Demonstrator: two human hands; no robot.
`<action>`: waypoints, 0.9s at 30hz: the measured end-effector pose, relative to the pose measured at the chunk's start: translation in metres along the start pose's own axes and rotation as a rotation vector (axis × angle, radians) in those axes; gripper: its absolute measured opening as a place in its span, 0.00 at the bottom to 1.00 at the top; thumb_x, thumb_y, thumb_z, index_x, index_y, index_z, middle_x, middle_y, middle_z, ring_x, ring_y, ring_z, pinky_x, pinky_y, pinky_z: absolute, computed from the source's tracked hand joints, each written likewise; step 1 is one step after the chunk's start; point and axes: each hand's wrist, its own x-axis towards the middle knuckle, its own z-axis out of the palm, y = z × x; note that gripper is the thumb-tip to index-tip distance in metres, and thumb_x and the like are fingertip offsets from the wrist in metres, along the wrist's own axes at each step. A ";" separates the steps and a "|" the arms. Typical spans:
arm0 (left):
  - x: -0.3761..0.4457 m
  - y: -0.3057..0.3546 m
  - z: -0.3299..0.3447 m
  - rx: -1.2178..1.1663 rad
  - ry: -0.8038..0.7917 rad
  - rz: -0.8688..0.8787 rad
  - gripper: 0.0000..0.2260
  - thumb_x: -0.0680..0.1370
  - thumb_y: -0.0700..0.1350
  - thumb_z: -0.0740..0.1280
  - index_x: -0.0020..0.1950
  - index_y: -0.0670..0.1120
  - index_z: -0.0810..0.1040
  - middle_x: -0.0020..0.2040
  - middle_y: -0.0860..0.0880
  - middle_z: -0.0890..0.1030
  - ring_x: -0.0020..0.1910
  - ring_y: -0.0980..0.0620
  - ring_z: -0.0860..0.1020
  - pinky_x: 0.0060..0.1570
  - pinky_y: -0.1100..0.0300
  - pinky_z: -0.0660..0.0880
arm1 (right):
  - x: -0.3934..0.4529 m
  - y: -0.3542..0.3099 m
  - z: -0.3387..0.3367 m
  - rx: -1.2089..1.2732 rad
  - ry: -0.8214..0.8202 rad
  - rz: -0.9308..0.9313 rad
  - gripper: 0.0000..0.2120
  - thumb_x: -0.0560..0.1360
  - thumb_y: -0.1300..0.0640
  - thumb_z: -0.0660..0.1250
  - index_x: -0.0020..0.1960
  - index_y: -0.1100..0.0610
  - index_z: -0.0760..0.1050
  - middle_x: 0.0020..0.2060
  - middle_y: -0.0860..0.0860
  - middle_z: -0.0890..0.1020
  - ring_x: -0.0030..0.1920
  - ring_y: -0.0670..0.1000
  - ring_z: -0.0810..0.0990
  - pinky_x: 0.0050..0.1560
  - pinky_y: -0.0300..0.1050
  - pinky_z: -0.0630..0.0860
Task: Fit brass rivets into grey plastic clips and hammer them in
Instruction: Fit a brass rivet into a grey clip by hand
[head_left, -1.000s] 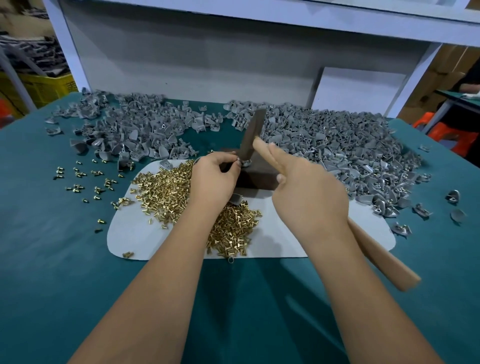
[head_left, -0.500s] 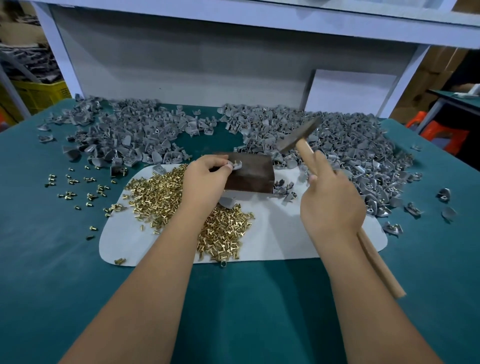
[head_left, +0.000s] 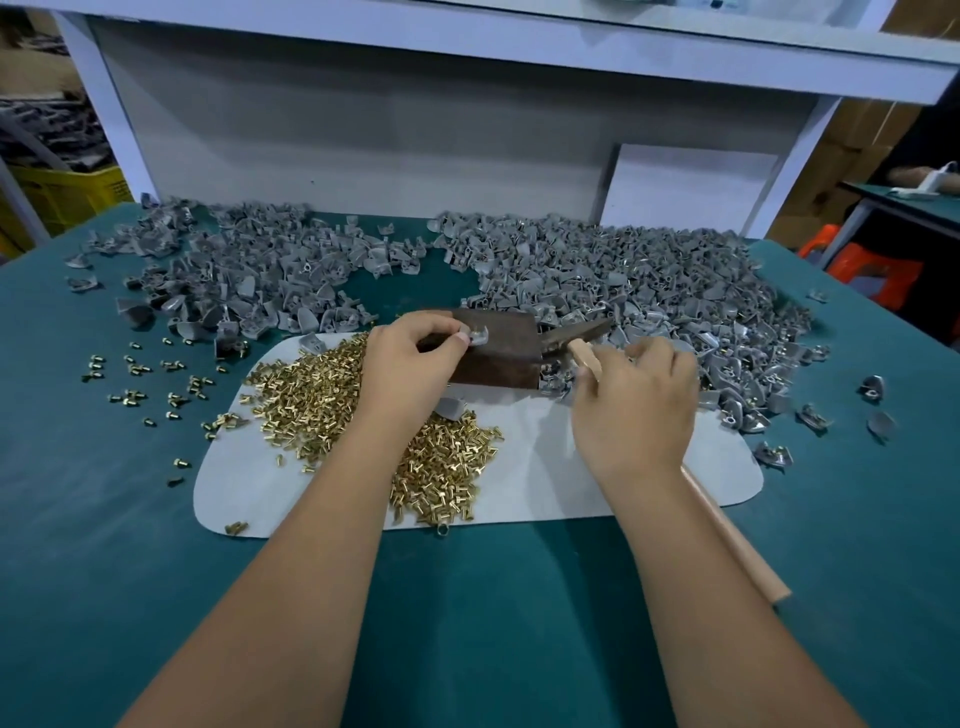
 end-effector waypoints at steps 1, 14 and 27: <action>-0.001 0.001 0.001 0.095 0.010 0.044 0.03 0.76 0.49 0.70 0.44 0.56 0.83 0.55 0.60 0.79 0.61 0.47 0.73 0.62 0.43 0.71 | -0.001 -0.005 -0.001 0.100 0.040 -0.049 0.12 0.78 0.53 0.64 0.57 0.55 0.79 0.54 0.56 0.75 0.55 0.58 0.68 0.55 0.49 0.64; 0.000 0.009 -0.005 0.162 0.067 0.255 0.08 0.75 0.48 0.72 0.51 0.59 0.83 0.52 0.63 0.79 0.65 0.53 0.65 0.68 0.51 0.60 | 0.040 -0.068 -0.009 1.141 -0.534 0.238 0.07 0.79 0.60 0.63 0.46 0.56 0.81 0.32 0.50 0.80 0.31 0.45 0.75 0.32 0.36 0.75; 0.019 -0.025 -0.071 0.752 0.288 -0.048 0.19 0.78 0.37 0.59 0.68 0.47 0.77 0.69 0.45 0.75 0.71 0.37 0.64 0.65 0.42 0.64 | 0.034 -0.089 0.003 0.555 -0.059 -0.123 0.19 0.78 0.53 0.63 0.68 0.48 0.70 0.63 0.49 0.73 0.61 0.45 0.68 0.63 0.45 0.68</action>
